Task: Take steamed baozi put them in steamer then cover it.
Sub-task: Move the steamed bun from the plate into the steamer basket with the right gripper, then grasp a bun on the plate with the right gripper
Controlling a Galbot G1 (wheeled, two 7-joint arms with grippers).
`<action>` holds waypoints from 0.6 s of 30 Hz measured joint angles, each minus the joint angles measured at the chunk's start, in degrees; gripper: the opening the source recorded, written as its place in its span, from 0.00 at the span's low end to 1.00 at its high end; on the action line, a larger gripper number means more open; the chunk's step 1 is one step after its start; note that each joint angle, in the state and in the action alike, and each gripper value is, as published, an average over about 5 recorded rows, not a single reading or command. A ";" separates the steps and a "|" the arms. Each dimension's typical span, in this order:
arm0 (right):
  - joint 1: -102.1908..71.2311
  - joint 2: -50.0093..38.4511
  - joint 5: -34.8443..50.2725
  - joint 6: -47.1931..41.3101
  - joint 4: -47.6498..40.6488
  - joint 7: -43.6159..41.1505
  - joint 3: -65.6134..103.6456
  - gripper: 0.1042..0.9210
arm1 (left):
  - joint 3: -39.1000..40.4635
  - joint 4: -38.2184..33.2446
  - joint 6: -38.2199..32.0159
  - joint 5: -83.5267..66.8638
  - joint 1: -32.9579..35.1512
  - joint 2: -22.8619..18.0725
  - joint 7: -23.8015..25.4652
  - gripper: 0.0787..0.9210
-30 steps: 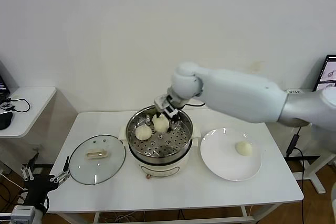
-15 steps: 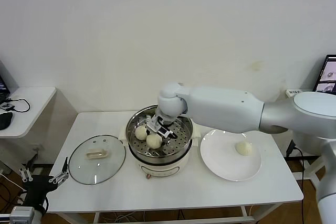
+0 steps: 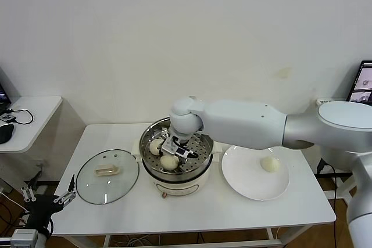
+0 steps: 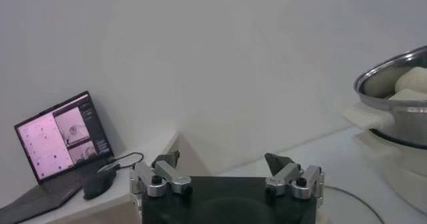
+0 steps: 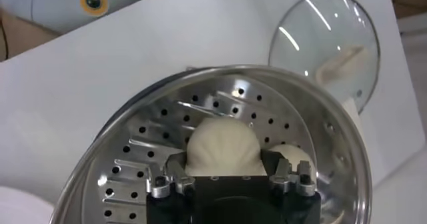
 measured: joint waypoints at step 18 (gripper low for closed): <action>4.38 -4.69 3.00 -1.60 1.97 -1.95 2.13 0.88 | -0.25 -0.02 -0.02 -0.08 -0.36 0.78 -0.01 0.88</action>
